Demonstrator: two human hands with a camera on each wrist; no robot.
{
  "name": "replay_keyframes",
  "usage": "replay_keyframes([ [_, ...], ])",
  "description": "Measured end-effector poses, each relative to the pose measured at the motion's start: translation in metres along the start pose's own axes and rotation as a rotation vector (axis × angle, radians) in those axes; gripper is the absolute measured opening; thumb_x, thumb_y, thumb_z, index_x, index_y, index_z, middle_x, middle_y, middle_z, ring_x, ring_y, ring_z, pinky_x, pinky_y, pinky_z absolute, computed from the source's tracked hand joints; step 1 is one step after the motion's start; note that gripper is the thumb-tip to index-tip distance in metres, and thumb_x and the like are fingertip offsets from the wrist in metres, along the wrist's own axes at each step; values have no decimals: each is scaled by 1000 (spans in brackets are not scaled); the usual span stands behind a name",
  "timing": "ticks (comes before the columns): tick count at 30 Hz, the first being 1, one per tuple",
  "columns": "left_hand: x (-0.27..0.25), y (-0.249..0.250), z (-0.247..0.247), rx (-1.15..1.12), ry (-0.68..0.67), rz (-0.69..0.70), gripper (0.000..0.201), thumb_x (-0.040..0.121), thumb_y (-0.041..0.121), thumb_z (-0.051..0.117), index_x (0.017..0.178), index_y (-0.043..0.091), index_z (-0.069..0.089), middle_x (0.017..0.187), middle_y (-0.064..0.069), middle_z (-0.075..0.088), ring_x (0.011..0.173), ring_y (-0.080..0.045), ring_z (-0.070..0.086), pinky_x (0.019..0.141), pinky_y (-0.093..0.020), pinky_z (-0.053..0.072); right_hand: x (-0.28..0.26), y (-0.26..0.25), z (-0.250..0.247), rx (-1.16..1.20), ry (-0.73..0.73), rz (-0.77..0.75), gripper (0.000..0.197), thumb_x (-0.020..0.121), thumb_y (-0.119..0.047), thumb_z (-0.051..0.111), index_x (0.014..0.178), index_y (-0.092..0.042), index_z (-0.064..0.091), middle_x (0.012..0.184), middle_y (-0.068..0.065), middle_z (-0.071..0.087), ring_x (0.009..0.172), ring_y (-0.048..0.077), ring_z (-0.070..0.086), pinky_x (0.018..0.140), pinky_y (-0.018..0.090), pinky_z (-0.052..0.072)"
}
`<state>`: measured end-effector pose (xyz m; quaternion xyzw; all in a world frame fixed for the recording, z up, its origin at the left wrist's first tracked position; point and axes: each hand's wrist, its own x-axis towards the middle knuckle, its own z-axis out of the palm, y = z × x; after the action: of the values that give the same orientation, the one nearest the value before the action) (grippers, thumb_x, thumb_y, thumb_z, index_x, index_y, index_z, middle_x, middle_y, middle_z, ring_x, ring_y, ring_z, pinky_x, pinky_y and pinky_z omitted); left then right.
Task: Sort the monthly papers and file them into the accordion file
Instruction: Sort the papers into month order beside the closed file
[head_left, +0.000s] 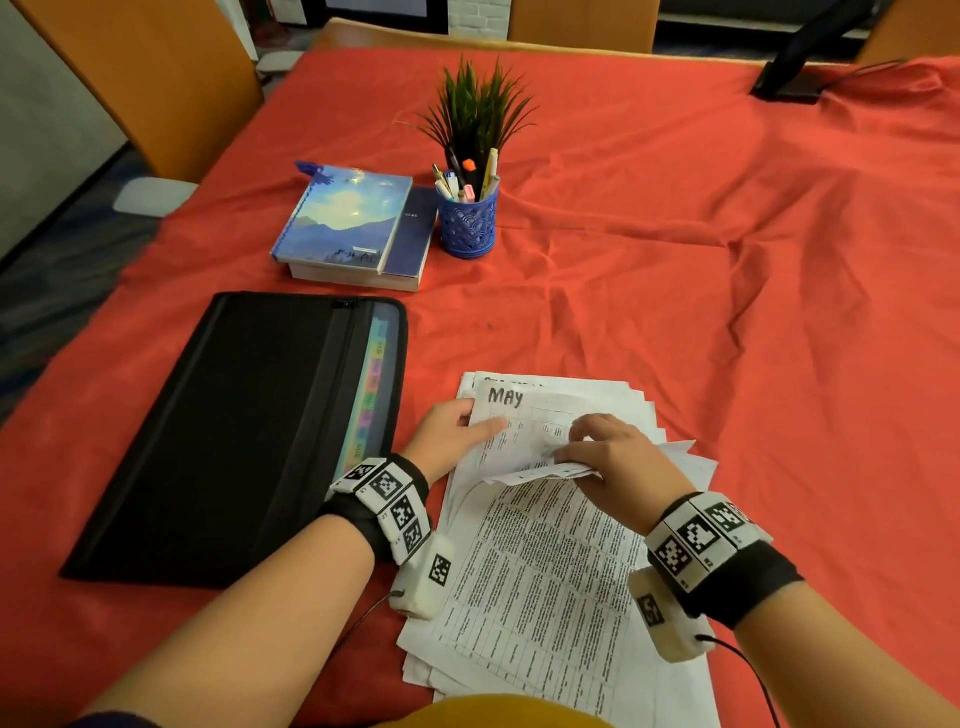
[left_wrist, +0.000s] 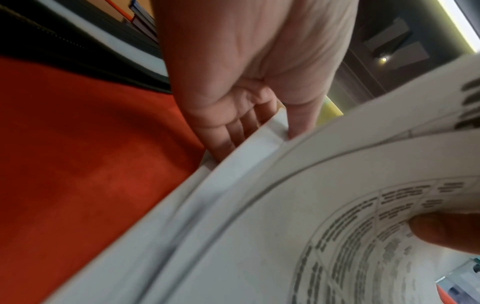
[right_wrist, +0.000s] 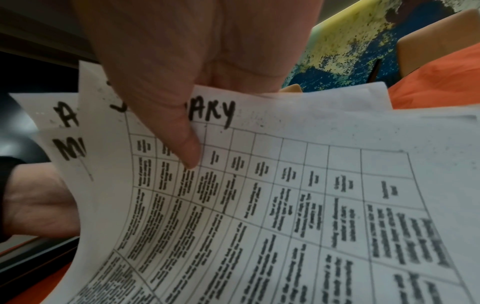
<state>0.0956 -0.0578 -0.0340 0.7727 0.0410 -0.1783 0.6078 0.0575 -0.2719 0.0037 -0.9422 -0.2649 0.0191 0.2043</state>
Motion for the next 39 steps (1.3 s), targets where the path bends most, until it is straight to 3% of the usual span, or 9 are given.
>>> replay_keyframes([
  [6,-8,-7,-8,453,-41,154,16,86,19,66,70,20,66,73,12,57,70,-3,53,64,-22,40,-9,1,-1,56,-95,103,22,75,-8,64,89,-22,71,116,7,58,66,27,66,55,30,50],
  [10,-14,-8,-10,419,-147,147,13,84,26,69,93,20,76,86,9,66,91,-10,61,82,-22,46,-8,1,0,52,-108,126,27,75,-4,65,92,-25,71,139,3,46,80,25,68,63,33,54],
  [17,-10,-7,-9,532,-4,108,17,87,24,64,97,14,74,137,-2,43,128,-18,36,99,-19,20,-2,-5,-4,49,-179,134,25,82,-7,59,99,-20,71,132,0,54,101,26,64,80,32,51],
  [21,-7,-9,-7,450,6,127,33,85,21,66,59,7,52,78,0,54,75,-15,50,73,-27,39,-7,-3,-4,72,-157,152,26,80,-6,59,97,-22,71,144,0,40,96,27,65,75,36,53],
  [24,-4,-10,-11,436,-43,54,30,85,19,66,72,-7,61,72,-8,57,66,-20,52,60,-31,40,-8,-1,-2,63,-140,117,25,78,-4,62,93,-21,72,131,4,55,91,26,67,71,37,55],
  [28,-3,-5,-12,433,-45,27,25,89,16,61,70,0,57,68,-6,51,63,-17,45,55,-27,32,-4,0,-4,29,-151,26,20,77,-1,62,88,-15,71,77,2,69,72,25,63,64,32,52],
  [31,0,-1,-21,334,159,28,23,92,15,57,71,8,52,68,-4,51,62,-18,47,58,-28,38,1,2,-8,12,-179,79,20,82,-4,58,92,-14,71,80,3,69,77,25,60,67,30,45],
  [34,-3,5,-36,129,191,26,16,91,9,58,104,2,62,92,-5,67,85,-19,65,76,-29,54,7,3,-10,-4,-220,102,22,86,-7,55,100,-14,70,89,4,70,87,25,59,75,31,44],
  [39,-7,26,-86,112,399,136,20,93,11,55,111,16,61,106,0,64,101,-21,63,89,-40,51,13,3,-9,-8,-168,68,21,75,1,66,88,-14,73,93,10,69,87,33,62,76,38,52],
])
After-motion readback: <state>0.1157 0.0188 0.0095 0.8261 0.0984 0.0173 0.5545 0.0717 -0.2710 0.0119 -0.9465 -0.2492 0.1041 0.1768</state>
